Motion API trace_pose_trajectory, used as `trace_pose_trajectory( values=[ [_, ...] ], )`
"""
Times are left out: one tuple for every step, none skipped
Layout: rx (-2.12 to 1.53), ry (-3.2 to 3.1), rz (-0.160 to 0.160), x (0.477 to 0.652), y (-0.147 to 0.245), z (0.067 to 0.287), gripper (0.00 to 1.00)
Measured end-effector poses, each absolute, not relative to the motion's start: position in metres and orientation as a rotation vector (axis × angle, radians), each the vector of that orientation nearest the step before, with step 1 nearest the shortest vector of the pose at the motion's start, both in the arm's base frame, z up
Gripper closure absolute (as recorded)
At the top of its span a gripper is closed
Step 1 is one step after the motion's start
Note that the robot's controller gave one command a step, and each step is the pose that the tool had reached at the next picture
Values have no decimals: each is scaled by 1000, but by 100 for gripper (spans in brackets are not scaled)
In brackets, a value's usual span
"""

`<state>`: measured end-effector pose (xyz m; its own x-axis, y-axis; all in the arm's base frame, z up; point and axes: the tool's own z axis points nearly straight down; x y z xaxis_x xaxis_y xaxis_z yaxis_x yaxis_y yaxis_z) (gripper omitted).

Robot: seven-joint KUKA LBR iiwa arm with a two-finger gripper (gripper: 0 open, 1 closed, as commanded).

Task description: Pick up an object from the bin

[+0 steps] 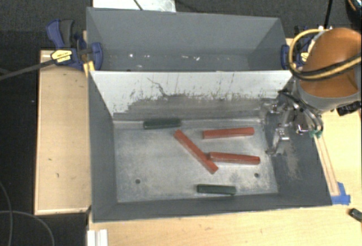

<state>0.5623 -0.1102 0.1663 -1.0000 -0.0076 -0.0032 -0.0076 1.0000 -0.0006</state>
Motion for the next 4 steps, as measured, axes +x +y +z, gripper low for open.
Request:
trace_pose_trajectory(
  values=[
    [62,3142,3,553,-100,67,0],
    [56,3133,-2,557,-101,72,100],
    [53,3136,-1,555,-101,71,0],
    [-472,3099,3,578,-21,71,0]
  ],
)
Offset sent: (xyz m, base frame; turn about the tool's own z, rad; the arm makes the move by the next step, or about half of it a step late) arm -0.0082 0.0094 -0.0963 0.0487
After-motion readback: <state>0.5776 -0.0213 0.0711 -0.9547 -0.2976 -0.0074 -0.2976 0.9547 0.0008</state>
